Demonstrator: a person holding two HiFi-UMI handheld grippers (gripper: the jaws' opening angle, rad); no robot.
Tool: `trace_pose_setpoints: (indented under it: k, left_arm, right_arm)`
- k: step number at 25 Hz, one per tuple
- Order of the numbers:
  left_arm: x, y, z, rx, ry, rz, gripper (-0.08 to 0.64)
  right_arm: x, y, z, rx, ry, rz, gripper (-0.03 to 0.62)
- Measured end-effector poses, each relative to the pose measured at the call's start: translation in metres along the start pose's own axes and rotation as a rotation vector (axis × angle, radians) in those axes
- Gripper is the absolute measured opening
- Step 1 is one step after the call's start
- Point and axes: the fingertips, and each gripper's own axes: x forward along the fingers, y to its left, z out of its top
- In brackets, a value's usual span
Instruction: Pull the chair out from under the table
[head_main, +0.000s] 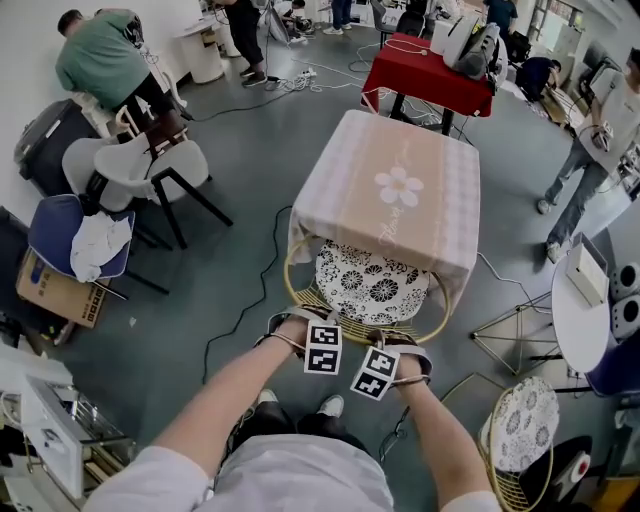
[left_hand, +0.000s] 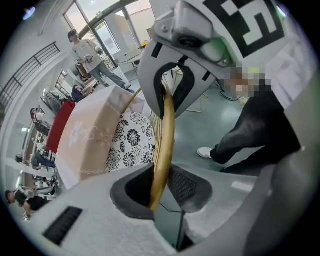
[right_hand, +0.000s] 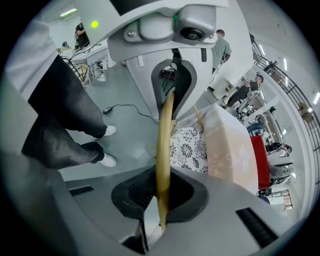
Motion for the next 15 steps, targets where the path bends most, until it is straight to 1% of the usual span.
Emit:
trace_pose_setpoints:
  k: [4,9,15]
  left_arm:
    - [-0.003,-0.015,0.000,0.009,-0.008,-0.012,0.081]
    - [-0.007,-0.031,-0.002,0.013,-0.011,-0.007,0.081]
    - [-0.014,-0.059,-0.005,0.032,-0.026,-0.018,0.081]
  right_arm:
    - [-0.004,0.014,0.001,0.003,0.008,0.012,0.031]
    - [-0.008,0.031,0.005,0.014,0.012,0.010,0.031]
    - [-0.015,0.057,0.012,0.027,0.026,0.015,0.031]
